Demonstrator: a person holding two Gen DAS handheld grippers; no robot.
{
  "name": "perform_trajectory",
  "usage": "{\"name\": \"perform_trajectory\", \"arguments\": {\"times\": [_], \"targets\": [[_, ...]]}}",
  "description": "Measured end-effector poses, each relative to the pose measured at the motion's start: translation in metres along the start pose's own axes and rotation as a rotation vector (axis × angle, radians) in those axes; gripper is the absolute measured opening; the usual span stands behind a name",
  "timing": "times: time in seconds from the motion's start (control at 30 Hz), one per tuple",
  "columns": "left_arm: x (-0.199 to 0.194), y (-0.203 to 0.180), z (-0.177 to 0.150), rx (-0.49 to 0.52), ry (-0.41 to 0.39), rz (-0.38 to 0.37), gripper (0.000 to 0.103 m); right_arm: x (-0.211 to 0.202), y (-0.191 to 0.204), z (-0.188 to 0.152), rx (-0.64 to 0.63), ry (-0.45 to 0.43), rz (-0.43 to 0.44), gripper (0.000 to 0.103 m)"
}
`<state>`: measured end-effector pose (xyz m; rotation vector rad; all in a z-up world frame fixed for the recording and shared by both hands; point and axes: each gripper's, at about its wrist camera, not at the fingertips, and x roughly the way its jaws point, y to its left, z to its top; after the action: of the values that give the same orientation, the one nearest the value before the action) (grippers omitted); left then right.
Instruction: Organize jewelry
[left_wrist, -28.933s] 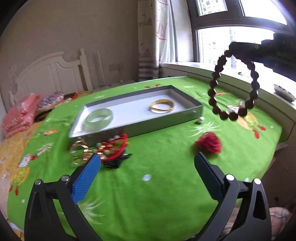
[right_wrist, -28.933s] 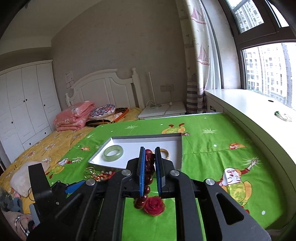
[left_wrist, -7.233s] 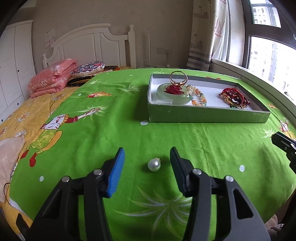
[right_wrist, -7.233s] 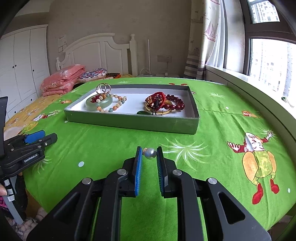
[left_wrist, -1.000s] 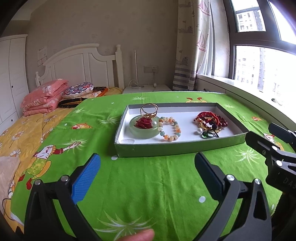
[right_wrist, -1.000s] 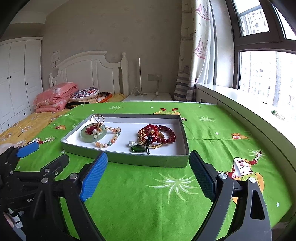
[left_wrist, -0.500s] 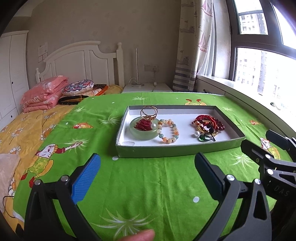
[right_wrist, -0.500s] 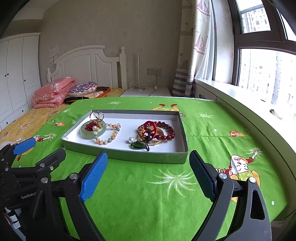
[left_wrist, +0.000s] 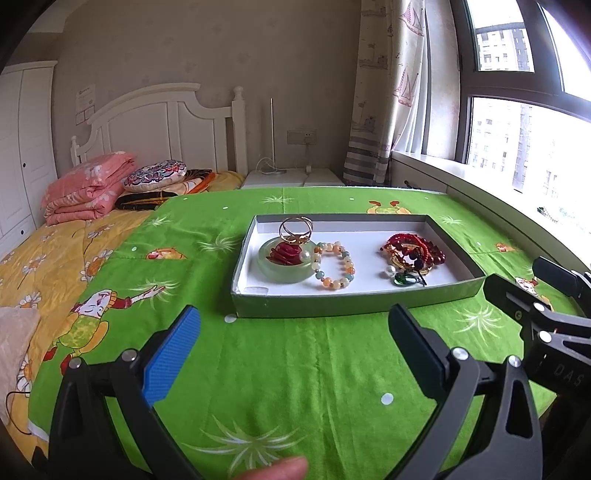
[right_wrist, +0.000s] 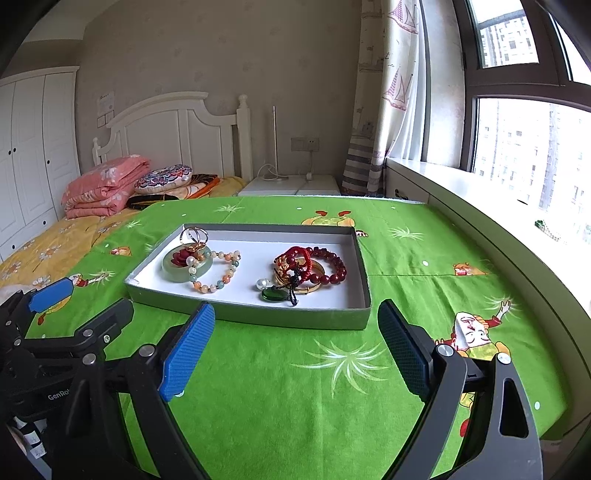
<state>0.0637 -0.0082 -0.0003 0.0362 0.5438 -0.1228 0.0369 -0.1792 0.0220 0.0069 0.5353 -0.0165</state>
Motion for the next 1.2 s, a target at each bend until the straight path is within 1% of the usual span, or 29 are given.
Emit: {"name": "perform_trajectory", "arguments": {"times": [0.83, 1.2], "targets": [[0.0019, 0.0001, -0.0052, -0.004, 0.012, -0.003, 0.098, -0.0001, 0.0, -0.0005, 0.0, 0.003, 0.001, 0.084], [0.0012, 0.0023, -0.0046, -0.013, 0.009, 0.011, 0.098, 0.001, 0.0005, -0.0015, -0.002, 0.004, 0.0, 0.084]]}}
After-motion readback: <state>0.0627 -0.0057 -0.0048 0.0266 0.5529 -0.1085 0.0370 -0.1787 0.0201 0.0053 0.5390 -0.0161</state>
